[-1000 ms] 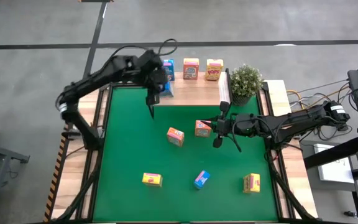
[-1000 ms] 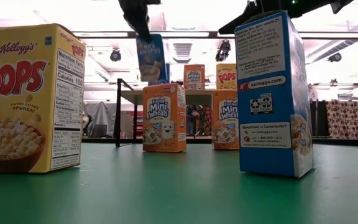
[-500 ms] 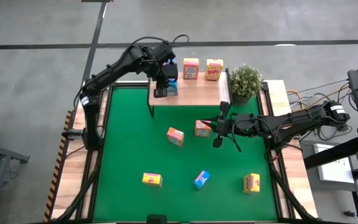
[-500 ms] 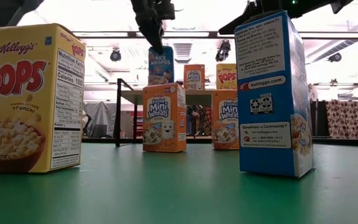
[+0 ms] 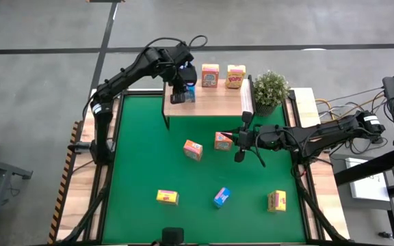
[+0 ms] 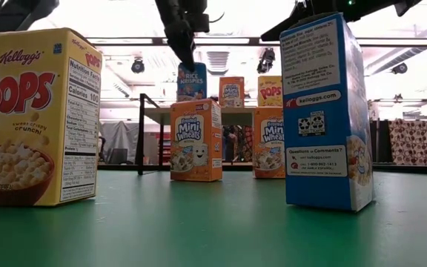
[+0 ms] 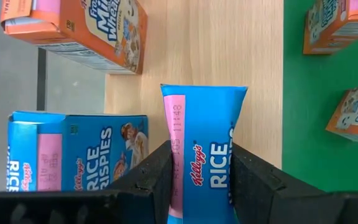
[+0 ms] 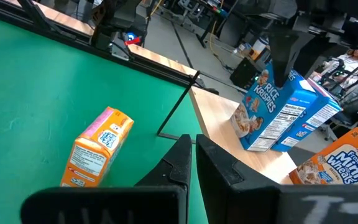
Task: Stack cereal on shelf
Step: Put the top blue cereal box on the shelf
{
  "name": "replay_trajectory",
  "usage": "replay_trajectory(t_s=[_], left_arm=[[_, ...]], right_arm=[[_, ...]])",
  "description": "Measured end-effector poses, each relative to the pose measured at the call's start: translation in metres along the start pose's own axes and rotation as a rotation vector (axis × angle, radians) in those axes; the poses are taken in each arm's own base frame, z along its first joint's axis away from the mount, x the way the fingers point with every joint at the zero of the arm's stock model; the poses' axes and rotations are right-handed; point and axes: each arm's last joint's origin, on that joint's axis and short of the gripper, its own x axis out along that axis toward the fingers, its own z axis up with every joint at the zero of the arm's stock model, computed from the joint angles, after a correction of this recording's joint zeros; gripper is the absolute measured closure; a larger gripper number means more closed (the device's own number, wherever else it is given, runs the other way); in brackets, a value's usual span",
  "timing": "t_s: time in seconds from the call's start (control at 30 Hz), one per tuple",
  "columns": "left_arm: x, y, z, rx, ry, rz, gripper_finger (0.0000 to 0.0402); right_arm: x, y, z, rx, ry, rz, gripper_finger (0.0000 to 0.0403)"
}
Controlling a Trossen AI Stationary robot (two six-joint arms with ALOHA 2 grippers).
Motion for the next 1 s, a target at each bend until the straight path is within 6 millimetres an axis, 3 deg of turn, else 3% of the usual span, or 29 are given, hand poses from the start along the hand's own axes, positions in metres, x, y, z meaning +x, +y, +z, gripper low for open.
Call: replay_trajectory(t_s=[0.13, 0.57, 1.0], left_arm=[[-0.0011, 0.0009, 0.0006, -0.001, -0.003, 0.009, 0.0278], [-0.0003, 0.0016, 0.0013, 0.012, -0.007, 0.014, 0.0183], [-0.0019, 0.0026, 0.0019, 0.006, -0.02, 0.024, 0.0174]], right_arm=[[0.0, 0.0, 0.0, 0.0, -0.001, 0.0, 0.039], [0.0, 0.0, 0.0001, -0.002, -0.001, 0.0, 0.039], [0.0, -0.0002, 0.0004, -0.001, -0.004, -0.002, 0.039]])
